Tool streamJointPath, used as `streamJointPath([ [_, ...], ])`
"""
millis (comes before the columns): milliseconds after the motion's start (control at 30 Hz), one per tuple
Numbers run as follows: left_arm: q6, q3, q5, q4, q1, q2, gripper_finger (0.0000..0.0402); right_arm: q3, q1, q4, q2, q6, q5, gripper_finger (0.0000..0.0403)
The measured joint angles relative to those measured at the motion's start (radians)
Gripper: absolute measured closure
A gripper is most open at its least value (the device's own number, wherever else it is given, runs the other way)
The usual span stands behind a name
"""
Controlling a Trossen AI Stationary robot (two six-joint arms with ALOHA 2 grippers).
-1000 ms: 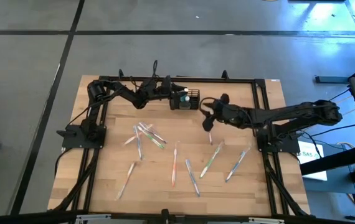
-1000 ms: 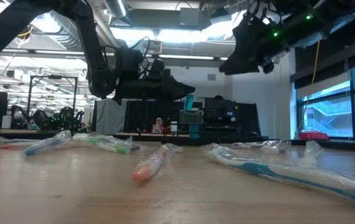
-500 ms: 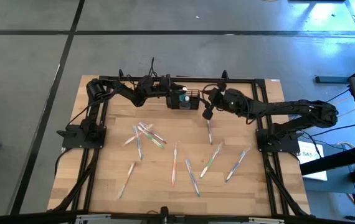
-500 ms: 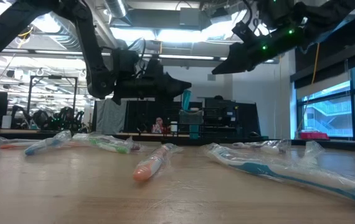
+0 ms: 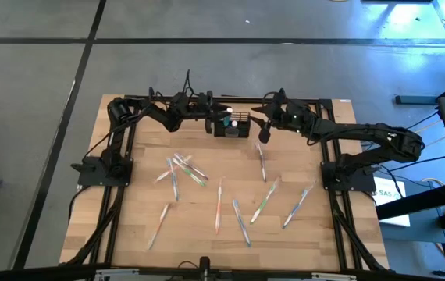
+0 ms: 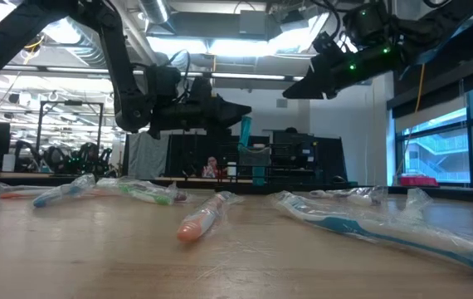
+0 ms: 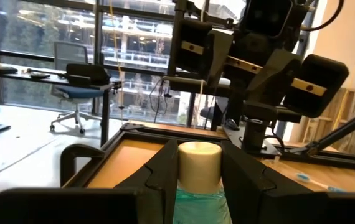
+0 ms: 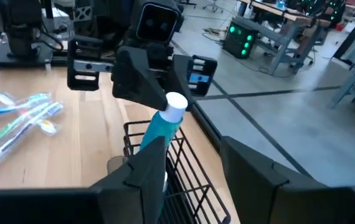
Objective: Pick & Place toothbrushing station
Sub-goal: Put the mouthwash into the middle section of the wire organizer
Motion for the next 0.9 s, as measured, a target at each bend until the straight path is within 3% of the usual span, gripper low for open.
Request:
streamJointPath([
  [233, 0.002, 0.000, -0.006, 0.000, 0.000, 0.000, 0.0309, 0.034, 0.000, 0.048, 0.072, 0.003, 0.024, 0.0202],
  [367, 0.023, 0.000, -0.061, 0.001, -0.008, 0.000, 0.0309, 0.082, 0.005, 0.047, 0.143, 0.023, 0.030, 0.0187],
  [900, 0.056, 0.000, -0.162, 0.000, -0.060, -0.001, 0.0309, 0.213, 0.021, -0.014, 0.304, 0.029, 0.027, 0.0192],
])
